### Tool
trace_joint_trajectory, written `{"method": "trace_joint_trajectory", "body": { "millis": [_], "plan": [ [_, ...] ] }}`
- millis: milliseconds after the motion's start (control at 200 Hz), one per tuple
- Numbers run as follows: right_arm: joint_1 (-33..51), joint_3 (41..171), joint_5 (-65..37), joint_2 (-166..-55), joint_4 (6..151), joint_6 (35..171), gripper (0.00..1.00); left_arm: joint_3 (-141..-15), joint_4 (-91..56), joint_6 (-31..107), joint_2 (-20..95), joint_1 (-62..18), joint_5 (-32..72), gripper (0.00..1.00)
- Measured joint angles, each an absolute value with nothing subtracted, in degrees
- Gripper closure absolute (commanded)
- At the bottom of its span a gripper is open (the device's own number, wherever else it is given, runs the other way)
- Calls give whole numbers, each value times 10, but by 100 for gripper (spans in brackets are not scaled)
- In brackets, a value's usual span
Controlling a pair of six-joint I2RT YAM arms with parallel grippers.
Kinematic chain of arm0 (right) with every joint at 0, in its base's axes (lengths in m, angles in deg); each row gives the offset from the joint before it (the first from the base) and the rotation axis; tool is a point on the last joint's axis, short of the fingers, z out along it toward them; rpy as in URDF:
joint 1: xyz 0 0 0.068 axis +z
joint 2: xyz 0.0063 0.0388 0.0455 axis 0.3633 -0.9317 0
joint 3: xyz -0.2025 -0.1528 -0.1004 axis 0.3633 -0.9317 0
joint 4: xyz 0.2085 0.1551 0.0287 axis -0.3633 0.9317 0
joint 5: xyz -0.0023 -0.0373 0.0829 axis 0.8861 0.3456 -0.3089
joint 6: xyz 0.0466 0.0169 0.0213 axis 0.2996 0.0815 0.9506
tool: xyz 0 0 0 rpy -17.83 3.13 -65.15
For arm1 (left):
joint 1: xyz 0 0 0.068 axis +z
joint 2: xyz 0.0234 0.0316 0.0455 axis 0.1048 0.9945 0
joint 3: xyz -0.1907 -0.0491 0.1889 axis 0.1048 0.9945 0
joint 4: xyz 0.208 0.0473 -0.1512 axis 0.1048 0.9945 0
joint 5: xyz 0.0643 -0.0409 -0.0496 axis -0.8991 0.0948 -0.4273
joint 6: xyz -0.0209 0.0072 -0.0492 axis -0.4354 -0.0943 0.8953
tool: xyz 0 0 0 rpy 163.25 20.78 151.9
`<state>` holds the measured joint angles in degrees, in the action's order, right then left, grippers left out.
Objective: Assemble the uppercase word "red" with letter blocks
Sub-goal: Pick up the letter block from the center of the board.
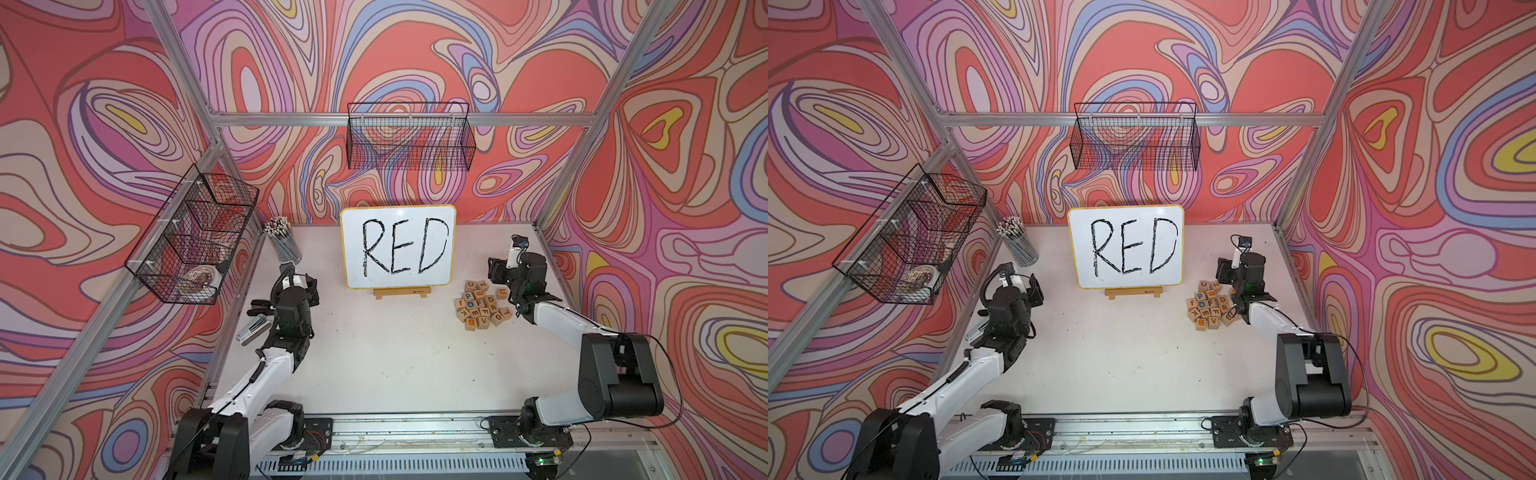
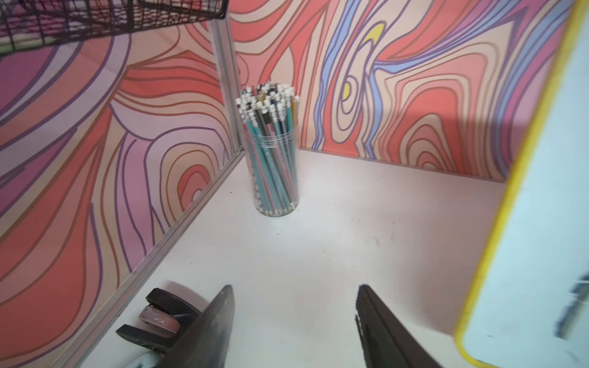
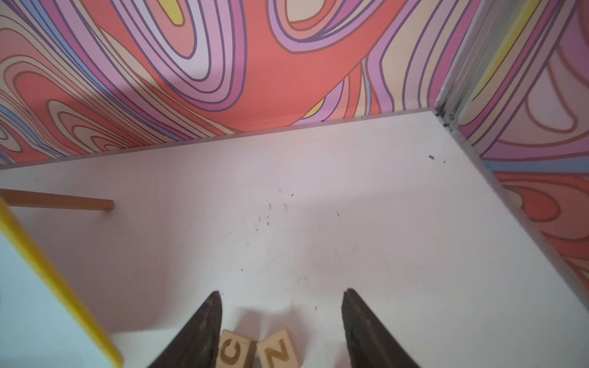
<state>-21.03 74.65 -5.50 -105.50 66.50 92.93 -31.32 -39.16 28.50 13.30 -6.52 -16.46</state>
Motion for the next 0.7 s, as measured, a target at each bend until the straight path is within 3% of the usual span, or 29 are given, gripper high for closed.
{"method": "trace_joint_trajectory", "body": {
  "millis": [270, 386, 701],
  "plan": [
    [-114, 818, -52, -1038, 901, 945, 50, -367, -291, 288, 102, -213, -180, 38],
    [-79, 840, -33, -1038, 967, 945, 53, -377, -261, 299, 103, -240, -137, 38],
    [-81, 841, -24, -1047, 1042, 970, 63, -378, -215, 304, 105, -281, -43, 37]
  ]
}}
